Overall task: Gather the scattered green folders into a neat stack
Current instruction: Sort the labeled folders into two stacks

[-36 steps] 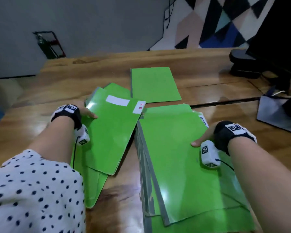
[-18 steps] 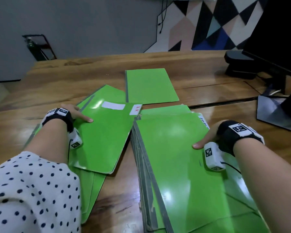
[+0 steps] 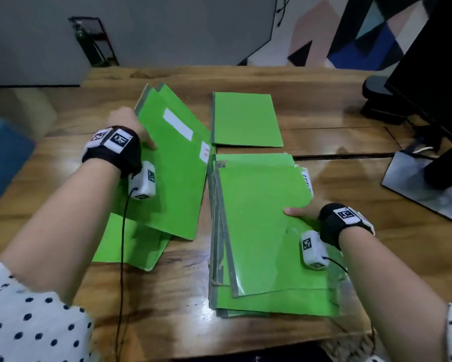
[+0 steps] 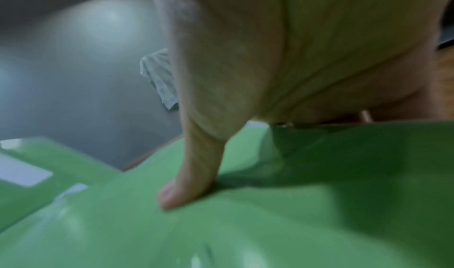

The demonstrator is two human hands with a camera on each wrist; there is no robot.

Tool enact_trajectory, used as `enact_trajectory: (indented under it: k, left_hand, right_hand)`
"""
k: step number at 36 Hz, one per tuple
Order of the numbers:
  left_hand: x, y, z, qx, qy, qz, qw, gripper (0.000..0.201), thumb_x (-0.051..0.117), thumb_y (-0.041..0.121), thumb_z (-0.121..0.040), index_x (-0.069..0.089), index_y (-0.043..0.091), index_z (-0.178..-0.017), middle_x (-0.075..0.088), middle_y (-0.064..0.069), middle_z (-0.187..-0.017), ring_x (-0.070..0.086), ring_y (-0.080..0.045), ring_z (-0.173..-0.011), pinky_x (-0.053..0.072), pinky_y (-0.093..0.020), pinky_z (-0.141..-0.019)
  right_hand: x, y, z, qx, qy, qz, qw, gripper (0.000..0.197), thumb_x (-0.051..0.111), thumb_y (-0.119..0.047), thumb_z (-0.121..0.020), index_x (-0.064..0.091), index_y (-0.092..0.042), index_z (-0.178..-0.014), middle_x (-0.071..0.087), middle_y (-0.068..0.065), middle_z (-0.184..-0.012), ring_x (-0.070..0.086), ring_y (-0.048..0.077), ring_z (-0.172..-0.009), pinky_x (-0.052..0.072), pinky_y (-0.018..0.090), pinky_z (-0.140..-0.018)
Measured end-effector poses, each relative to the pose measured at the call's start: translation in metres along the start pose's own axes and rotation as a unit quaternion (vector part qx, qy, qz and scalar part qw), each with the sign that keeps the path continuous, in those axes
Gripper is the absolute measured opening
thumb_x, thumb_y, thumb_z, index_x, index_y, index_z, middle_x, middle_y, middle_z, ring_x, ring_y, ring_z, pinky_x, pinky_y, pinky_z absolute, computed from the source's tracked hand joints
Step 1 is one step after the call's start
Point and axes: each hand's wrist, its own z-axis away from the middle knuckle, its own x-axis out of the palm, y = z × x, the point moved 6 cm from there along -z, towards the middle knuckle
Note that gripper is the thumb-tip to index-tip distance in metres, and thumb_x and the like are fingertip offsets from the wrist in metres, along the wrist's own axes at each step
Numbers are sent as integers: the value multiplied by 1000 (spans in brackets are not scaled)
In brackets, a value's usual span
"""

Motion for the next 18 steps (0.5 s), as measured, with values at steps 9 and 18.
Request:
enact_trajectory:
  k: [9, 18]
  left_hand:
    - [-51, 46, 92, 131, 152, -114, 973, 32, 51, -9, -83, 41, 0, -112, 60, -28, -101, 59, -46, -96, 38, -41, -65]
    - [-77, 44, 104, 115, 85, 125, 982, 61, 86, 27, -64, 53, 5, -110, 61, -16, -115, 57, -34, -108, 46, -40, -88]
  right_hand:
    - [2, 0, 32, 15, 29, 2, 999, 104, 60, -74, -70, 38, 1, -138, 52, 19, -136, 59, 31, -112, 50, 36, -87]
    - [-5, 1, 33, 13, -7, -105, 994, 85, 27, -66, -93, 30, 0, -147, 32, 20, -152, 37, 34, -137, 29, 43, -114]
